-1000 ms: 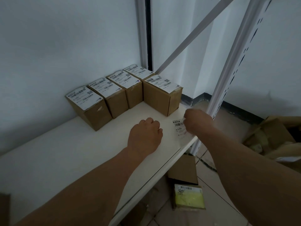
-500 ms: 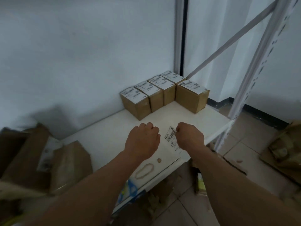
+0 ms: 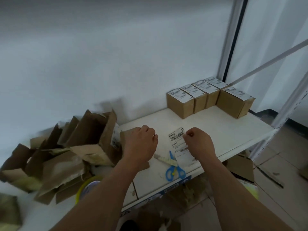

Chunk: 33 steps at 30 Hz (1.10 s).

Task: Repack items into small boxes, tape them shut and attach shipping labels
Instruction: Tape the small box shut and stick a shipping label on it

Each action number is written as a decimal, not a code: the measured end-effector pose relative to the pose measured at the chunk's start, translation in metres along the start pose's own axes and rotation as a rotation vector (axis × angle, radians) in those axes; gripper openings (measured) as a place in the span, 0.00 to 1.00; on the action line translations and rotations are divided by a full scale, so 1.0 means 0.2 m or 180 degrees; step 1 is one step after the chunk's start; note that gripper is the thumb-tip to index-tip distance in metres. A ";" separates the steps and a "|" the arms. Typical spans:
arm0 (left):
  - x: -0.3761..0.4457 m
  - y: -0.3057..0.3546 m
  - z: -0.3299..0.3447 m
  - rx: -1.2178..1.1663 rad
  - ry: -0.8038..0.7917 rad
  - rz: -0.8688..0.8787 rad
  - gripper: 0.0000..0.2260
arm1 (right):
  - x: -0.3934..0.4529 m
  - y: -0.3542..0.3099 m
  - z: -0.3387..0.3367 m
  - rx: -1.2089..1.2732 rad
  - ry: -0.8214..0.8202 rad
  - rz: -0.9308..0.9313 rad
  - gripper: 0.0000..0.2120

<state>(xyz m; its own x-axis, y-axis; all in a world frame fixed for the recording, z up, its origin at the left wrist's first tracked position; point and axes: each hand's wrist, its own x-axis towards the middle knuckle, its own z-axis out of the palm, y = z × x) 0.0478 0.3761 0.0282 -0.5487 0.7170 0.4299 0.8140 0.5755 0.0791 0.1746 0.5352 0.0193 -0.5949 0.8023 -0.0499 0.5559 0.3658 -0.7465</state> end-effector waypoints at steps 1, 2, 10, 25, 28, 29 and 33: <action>-0.02 -0.04 -0.01 -0.0064 0.0026 -0.0089 0.11 | -0.01 -0.04 0.03 0.0018 -0.0014 -0.0056 0.05; -0.04 -0.07 -0.01 -0.0112 0.0003 -0.0176 0.11 | -0.02 -0.08 0.06 0.0018 -0.0036 -0.0110 0.05; -0.07 -0.29 -0.05 -0.1075 -0.0320 -0.1465 0.12 | -0.01 -0.31 0.27 0.0728 -0.0258 -0.0213 0.05; -0.11 -0.46 0.08 -0.2836 -0.0757 -0.3042 0.15 | 0.13 -0.48 0.68 0.0777 -0.0593 -0.0337 0.06; -0.10 -0.47 0.09 -0.2948 -0.0834 -0.3040 0.13 | 0.14 -0.48 0.72 0.0643 -0.0619 -0.0369 0.05; -0.10 -0.47 0.09 -0.2950 -0.0875 -0.3040 0.13 | 0.13 -0.47 0.73 0.0605 -0.0630 -0.0366 0.05; -0.11 -0.47 0.08 -0.3028 -0.0994 -0.2972 0.14 | 0.10 -0.46 0.75 0.0182 -0.0681 -0.0544 0.05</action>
<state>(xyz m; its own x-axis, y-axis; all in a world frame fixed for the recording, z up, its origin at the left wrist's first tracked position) -0.0197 0.3119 -0.0022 -0.8773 0.3460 -0.3325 -0.1330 0.4904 0.8613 0.0247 0.4474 -0.0119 -0.7896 0.6112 -0.0544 0.4069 0.4553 -0.7919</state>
